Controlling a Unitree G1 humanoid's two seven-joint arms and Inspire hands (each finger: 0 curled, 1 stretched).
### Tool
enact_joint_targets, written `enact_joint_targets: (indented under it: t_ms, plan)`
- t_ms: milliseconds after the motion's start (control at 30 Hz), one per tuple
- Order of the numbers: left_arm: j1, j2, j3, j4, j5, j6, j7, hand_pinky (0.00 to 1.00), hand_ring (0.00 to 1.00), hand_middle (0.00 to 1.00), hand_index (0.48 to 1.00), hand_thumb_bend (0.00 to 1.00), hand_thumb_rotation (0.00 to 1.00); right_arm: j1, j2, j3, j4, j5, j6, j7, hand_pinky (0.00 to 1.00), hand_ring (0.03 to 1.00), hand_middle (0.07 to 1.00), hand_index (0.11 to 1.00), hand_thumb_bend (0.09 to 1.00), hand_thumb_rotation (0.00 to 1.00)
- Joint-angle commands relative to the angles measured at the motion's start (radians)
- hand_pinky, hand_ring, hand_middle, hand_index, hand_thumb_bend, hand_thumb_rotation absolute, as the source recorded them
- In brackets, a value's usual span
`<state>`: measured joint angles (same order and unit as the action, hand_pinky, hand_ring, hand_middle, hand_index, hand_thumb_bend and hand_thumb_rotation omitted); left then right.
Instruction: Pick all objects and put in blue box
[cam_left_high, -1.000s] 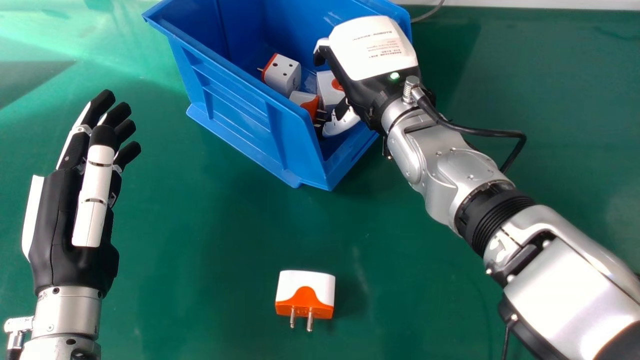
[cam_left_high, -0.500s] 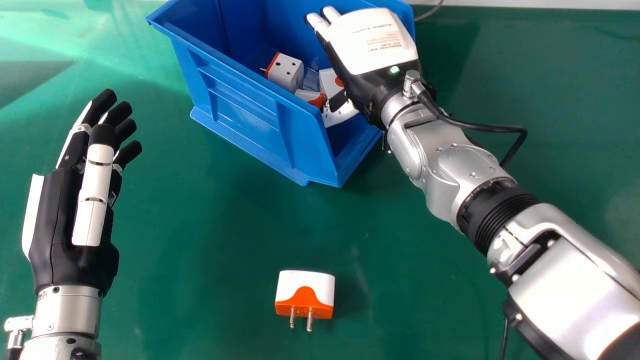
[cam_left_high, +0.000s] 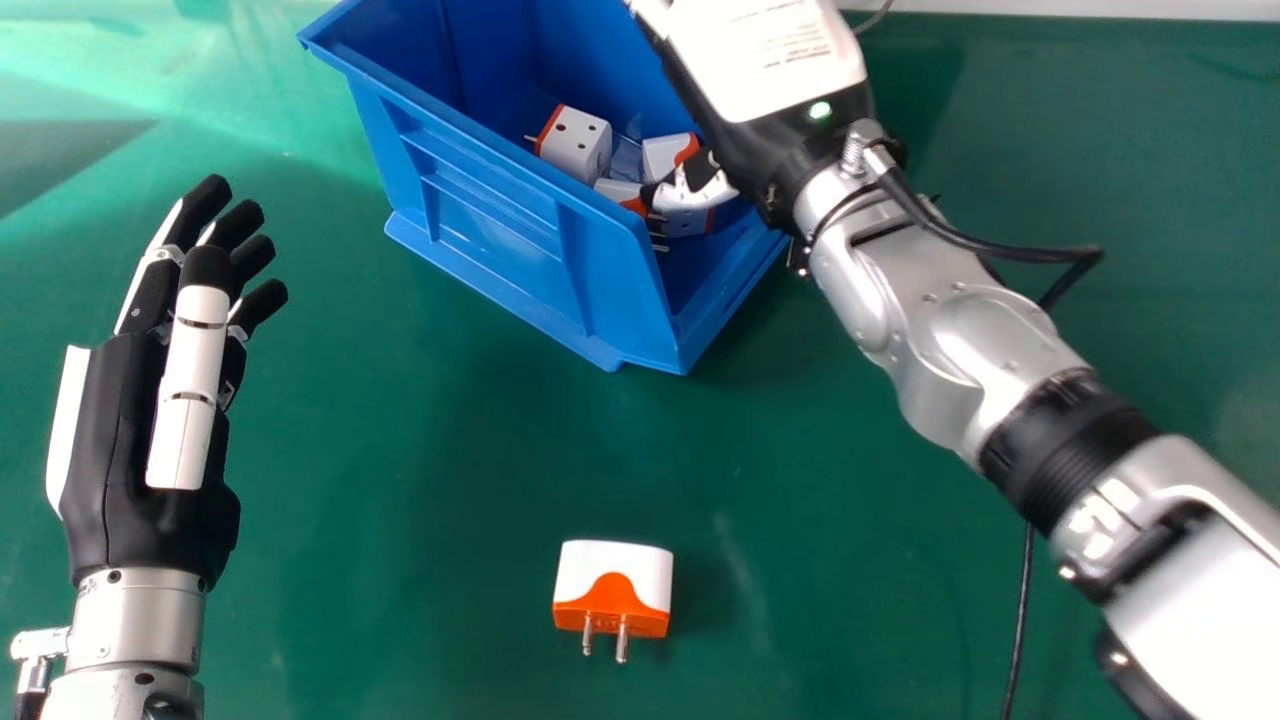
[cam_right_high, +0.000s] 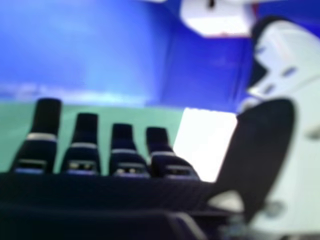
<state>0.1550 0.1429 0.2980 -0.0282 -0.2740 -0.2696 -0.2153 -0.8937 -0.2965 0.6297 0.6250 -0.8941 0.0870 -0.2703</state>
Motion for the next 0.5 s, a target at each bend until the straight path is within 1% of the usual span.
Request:
enact_joint_targets:
  t_ms: [0,67,133,167,200,267,333,400,467]
  plan:
    - [-0.004,0.008,0.001,-0.015,0.001,-0.014,-0.005,0.87,0.91,0.91,0.916,0.49,0.79,0.033,-0.047,-0.040,-0.127,-0.018,0.017,0.017,0.74,0.863,0.908,0.887,0.411,0.13]
    - [-0.005,0.009,0.001,-0.010,-0.005,-0.016,-0.012,0.88,0.91,0.92,0.922,0.49,0.79,0.075,-0.082,-0.062,-0.229,-0.031,0.025,0.043,0.73,0.858,0.905,0.883,0.390,0.09]
    - [-0.006,0.008,0.001,-0.011,-0.008,-0.013,-0.013,0.88,0.91,0.92,0.928,0.49,0.78,0.131,-0.124,-0.092,-0.350,-0.049,0.028,0.057,0.72,0.850,0.899,0.875,0.386,0.05]
    - [-0.005,0.008,0.001,-0.011,-0.009,-0.013,-0.014,0.88,0.91,0.92,0.928,0.49,0.78,0.163,-0.146,-0.109,-0.412,-0.054,0.026,0.066,0.72,0.850,0.899,0.875,0.386,0.05]
    - [-0.005,0.008,0.001,-0.011,-0.009,-0.013,-0.015,0.89,0.91,0.93,0.933,0.50,0.77,0.192,-0.164,-0.125,-0.469,-0.059,0.026,0.078,0.69,0.832,0.880,0.855,0.399,0.03]
    - [-0.007,0.008,0.002,-0.008,-0.009,-0.014,-0.018,0.89,0.91,0.93,0.936,0.51,0.77,0.261,-0.203,-0.165,-0.591,-0.060,0.022,0.106,0.67,0.819,0.868,0.841,0.411,0.02]
    - [-0.007,0.009,0.002,-0.008,-0.006,-0.013,-0.017,0.88,0.91,0.93,0.936,0.51,0.76,0.335,-0.228,-0.212,-0.713,-0.054,0.034,0.157,0.65,0.808,0.858,0.830,0.424,0.01]
    - [-0.006,0.007,0.002,-0.012,-0.007,-0.007,-0.014,0.88,0.91,0.92,0.934,0.52,0.76,0.406,-0.247,-0.256,-0.814,-0.053,0.044,0.201,0.65,0.802,0.857,0.830,0.430,0.01]
    - [-0.004,0.002,-0.001,-0.022,-0.010,0.001,-0.011,0.88,0.91,0.92,0.933,0.52,0.76,0.513,-0.281,-0.309,-0.927,-0.048,0.031,0.236,0.65,0.802,0.858,0.831,0.430,0.01]
